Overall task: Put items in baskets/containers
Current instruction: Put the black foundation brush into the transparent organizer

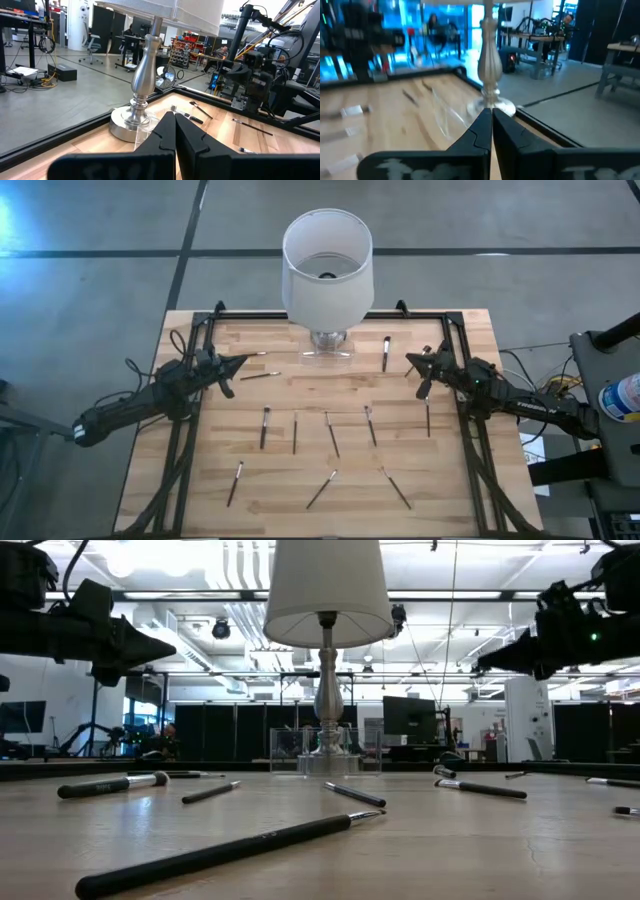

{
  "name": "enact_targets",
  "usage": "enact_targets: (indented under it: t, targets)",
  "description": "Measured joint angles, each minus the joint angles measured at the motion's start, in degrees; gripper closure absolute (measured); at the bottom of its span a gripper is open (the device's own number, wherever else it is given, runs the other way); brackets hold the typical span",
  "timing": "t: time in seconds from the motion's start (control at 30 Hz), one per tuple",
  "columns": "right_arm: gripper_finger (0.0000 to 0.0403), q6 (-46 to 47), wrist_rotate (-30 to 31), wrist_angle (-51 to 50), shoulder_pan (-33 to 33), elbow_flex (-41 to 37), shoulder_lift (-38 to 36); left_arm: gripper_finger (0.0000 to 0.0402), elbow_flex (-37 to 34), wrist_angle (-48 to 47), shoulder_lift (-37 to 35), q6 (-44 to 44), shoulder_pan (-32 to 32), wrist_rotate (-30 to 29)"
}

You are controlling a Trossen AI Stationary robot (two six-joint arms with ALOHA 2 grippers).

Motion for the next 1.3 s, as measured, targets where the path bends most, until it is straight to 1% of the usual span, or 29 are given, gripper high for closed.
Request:
enact_targets:
  t: [0.2, 0.3, 0.4, 0.5, 0.6, 0.67, 0.73, 0.87, 0.97, 1.03, 1.1, 1.2, 1.3]
  targets:
    - [0.0394, 6.6, 0.1, 8.2, 0.0, 0.0, 0.1, 0.0402, 0.0, 0.0, 0.0, 0.0, 0.0, 0.0]
    - [0.0394, 5.9, -0.5, 12.6, 0.0, 0.0, 0.4, 0.0402, 0.0, 0.0, 0.0, -0.1, 0.0, 0.0]
    - [0.0394, 3.2, -1.7, 12.7, 0.7, 0.0, 0.9, 0.0402, 0.0, 0.5, 0.0, -0.1, 0.0, -0.2]
    - [0.0394, 2.0, -1.5, 12.7, 1.5, 0.0, 2.6, 0.0402, 0.0, 2.1, 0.0, -0.1, 0.0, -0.2]
    - [0.0394, 5.8, -1.5, 12.8, 3.1, 0.0, 5.7, 0.0402, 0.0, 4.1, 0.0, 0.3, 0.0, -0.5]
    - [0.0394, 9.7, -1.3, 12.8, 4.7, 0.0, 8.3, 0.0402, 0.0, 5.9, 0.0, 0.4, 0.0, -0.5]
    - [0.0394, 12.0, 1.1, 13.2, 7.3, 0.2, 11.4, 0.0402, 0.0, 7.9, 0.0, 0.5, 0.0, -0.6]
    - [0.0394, 13.0, 11.8, 12.7, 15.2, 2.4, 19.3, 0.0402, 0.0, 10.0, 0.0, 3.5, 0.0, -4.1]
    - [0.0394, 13.0, 20.0, 12.9, 21.7, 5.7, 26.0, 0.0402, 0.0, 10.0, 0.1, 5.3, 0.0, -5.1]
    - [0.0394, 12.8, 23.0, 12.7, 25.3, 8.0, 31.0, 0.0402, 0.0, 10.2, 0.1, 5.4, 0.0, -5.1]
    - [0.0394, 13.0, 23.5, 12.6, 27.3, 10.4, 35.8, 0.0402, 0.0, 10.5, 0.1, 5.4, 0.0, -5.1]
    - [0.0394, 16.3, 23.2, 11.6, 28.0, 14.9, 42.8, 0.0402, 0.0, 10.5, 0.1, 5.4, 0.0, -5.1]
    - [0.0394, 19.8, 19.1, 4.4, 27.8, 20.4, 48.6, 0.0402, 0.0, 10.5, 0.1, 5.3, 0.0, -5.1]
